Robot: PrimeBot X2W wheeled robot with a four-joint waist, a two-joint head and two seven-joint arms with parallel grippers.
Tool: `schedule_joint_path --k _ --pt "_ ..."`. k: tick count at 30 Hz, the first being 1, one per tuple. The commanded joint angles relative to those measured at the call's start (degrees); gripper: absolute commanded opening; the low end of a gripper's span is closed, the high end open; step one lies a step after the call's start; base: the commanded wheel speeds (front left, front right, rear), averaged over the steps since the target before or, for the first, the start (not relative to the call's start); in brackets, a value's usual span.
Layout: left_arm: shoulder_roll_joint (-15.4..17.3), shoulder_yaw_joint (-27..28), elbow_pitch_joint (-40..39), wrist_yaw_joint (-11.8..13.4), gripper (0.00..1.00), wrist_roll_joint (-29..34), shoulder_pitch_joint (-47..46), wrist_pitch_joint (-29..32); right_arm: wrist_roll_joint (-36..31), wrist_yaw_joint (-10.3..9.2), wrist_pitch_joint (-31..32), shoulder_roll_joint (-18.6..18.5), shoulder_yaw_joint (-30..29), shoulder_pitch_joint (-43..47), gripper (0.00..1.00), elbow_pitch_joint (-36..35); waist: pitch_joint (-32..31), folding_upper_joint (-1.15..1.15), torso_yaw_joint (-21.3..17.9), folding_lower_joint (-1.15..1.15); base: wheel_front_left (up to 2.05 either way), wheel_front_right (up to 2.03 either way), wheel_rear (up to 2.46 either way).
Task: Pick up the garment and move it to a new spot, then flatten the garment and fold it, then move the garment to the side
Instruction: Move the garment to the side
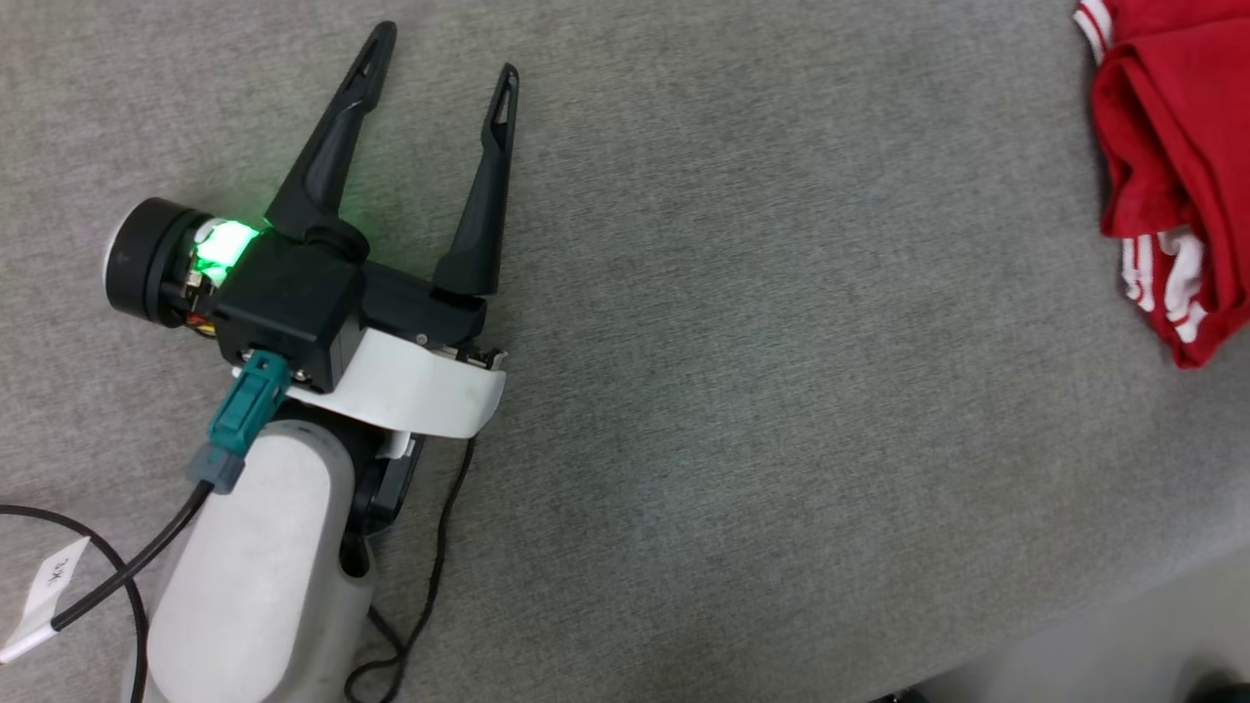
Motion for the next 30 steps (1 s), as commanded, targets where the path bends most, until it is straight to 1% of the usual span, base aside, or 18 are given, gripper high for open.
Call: schedule_joint_path --k 1,4,7,9,12,14,15,18,22,30 --pt "0.0 -0.3 0.2 -0.1 1.00 0.1 -0.7 -0.2 -2.2 -0.06 -2.3 0.6 -1.7 -1.3 1.00 2.7 0.4 0.00 0.7 -0.01 0.00 0.00 0.00" --pt "0.0 -0.3 0.7 0.1 1.00 -0.3 -0.2 -0.6 -5.4 -0.07 -6.0 0.0 -4.5 -2.0 1.00 5.7 -0.3 0.00 0.9 -0.01 0.00 0.00 0.00" --pt "-0.1 -0.1 1.5 0.5 1.00 -0.7 1.0 -1.5 -8.1 -0.06 -8.7 -0.2 -6.7 -2.0 1.00 6.8 -2.1 0.00 1.0 -0.01 0.00 0.00 0.00" --pt "-0.1 0.2 2.3 0.8 1.00 -1.1 2.0 -2.3 -9.8 -0.07 -9.9 -0.1 -7.6 -1.2 1.00 6.2 -3.8 0.00 1.0 -0.01 0.00 0.00 0.00" --pt "-0.6 1.0 3.4 1.7 1.00 -2.1 4.1 -3.8 -11.8 -0.06 -10.8 1.4 -8.3 1.1 1.00 3.9 -7.0 0.00 1.1 -0.01 0.00 0.00 0.00" --pt "-0.7 1.7 4.4 2.3 1.00 -3.0 5.9 -4.8 -12.7 -0.07 -11.0 2.5 -8.2 3.0 1.00 1.2 -9.4 0.00 1.3 -0.01 0.00 0.00 0.00" --pt "-0.7 1.7 4.4 2.3 1.00 -3.0 5.9 -4.8 -12.7 -0.07 -11.0 2.5 -8.2 3.0 1.00 1.2 -9.4 0.00 1.3 -0.01 0.00 0.00 0.00" --pt "-1.2 2.9 5.9 3.3 1.00 -4.4 9.0 -6.4 -12.9 -0.06 -11.1 5.2 -7.1 7.2 1.00 -5.1 -13.1 0.00 1.8 -0.01 0.00 0.00 0.00" --pt "-2.3 4.1 7.6 4.5 1.00 -6.3 12.5 -8.2 -10.7 -0.07 -11.1 8.4 -4.2 14.9 1.00 -13.3 -17.5 0.00 3.3 -0.01 0.00 0.00 0.00" --pt "-3.8 5.8 10.2 5.8 1.00 -8.7 18.0 -10.2 -3.4 -0.06 -10.4 11.9 2.6 28.8 1.00 -27.3 -23.6 0.00 7.6 -0.01 0.00 0.00 0.00"
